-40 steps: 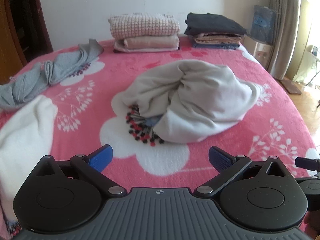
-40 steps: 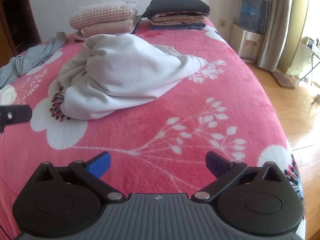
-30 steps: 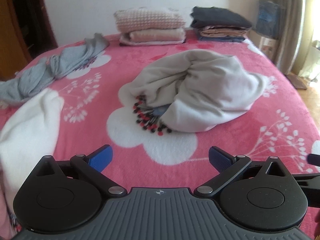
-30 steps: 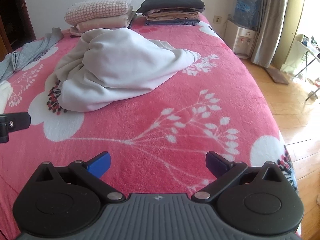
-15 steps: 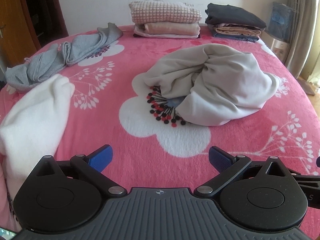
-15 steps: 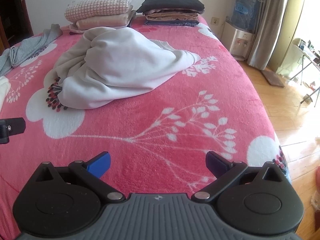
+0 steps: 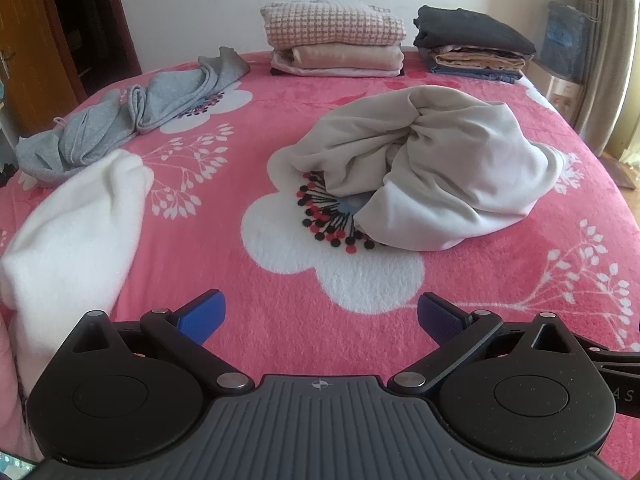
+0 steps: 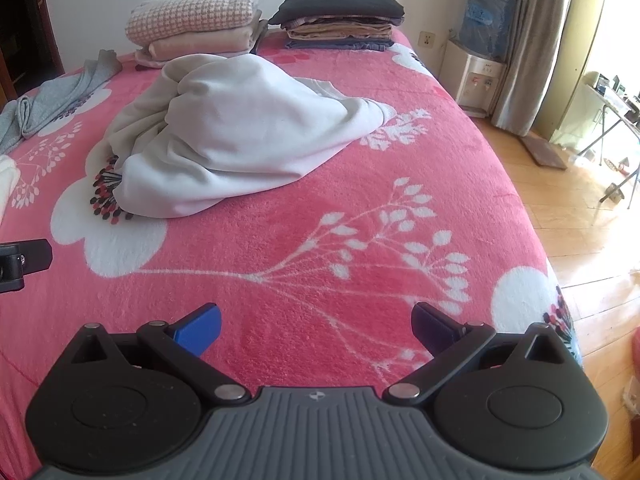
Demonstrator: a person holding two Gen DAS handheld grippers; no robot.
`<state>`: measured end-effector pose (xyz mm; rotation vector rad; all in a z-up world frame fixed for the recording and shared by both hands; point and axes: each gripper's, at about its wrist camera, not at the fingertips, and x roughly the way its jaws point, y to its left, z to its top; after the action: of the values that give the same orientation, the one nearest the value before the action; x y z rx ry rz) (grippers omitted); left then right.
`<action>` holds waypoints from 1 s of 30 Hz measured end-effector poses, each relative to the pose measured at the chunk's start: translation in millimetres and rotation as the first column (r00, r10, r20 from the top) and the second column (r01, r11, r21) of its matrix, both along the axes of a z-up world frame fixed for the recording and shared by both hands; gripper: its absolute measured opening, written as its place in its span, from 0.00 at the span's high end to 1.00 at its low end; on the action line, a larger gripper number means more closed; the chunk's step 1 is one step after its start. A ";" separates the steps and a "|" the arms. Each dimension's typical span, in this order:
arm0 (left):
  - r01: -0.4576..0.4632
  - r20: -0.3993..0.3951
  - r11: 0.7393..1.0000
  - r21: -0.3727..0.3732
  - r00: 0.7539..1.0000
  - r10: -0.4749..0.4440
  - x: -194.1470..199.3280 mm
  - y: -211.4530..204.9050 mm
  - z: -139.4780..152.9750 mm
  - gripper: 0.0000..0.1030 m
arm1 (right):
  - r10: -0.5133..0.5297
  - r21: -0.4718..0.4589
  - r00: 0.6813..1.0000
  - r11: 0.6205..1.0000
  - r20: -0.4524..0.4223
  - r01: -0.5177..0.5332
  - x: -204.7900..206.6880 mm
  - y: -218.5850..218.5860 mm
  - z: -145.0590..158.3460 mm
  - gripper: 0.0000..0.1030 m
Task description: Fold clothes
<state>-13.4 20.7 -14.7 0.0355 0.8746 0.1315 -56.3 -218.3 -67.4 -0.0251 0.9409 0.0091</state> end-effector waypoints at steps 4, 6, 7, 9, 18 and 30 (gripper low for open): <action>-0.002 -0.001 1.000 0.000 1.000 0.002 -0.7 0.4 0.0 0.00 | 0.003 0.000 1.000 1.000 -0.002 -0.003 -0.9 0.2 0.5 0.00; -0.003 -0.003 1.000 0.000 1.000 0.003 -0.7 1.0 0.4 0.00 | 0.002 0.000 1.000 1.000 -0.003 -0.002 -1.4 0.5 0.9 0.00; -0.005 -0.003 1.000 0.000 1.000 0.005 -0.8 1.4 0.4 0.00 | 0.001 0.001 1.000 1.000 -0.002 -0.001 -1.6 0.6 1.3 0.00; -0.008 -0.003 1.000 -0.002 1.000 0.008 -1.0 2.2 0.6 0.00 | 0.000 0.002 1.000 1.000 -0.001 0.000 -1.9 0.7 2.2 0.00; -0.014 -0.008 1.000 -0.002 1.000 0.014 -1.1 3.8 1.7 0.00 | 0.003 0.005 1.000 1.000 0.000 -0.003 -1.7 2.5 3.3 0.00; -0.022 -0.012 1.000 -0.002 1.000 0.022 -1.8 5.6 0.6 0.00 | 0.001 0.006 1.000 1.000 -0.001 -0.001 -2.0 2.5 4.0 0.00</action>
<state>-15.2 26.3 -14.1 0.0244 0.8876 0.1508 -58.3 -215.8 -63.4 -0.0198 0.9415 0.0125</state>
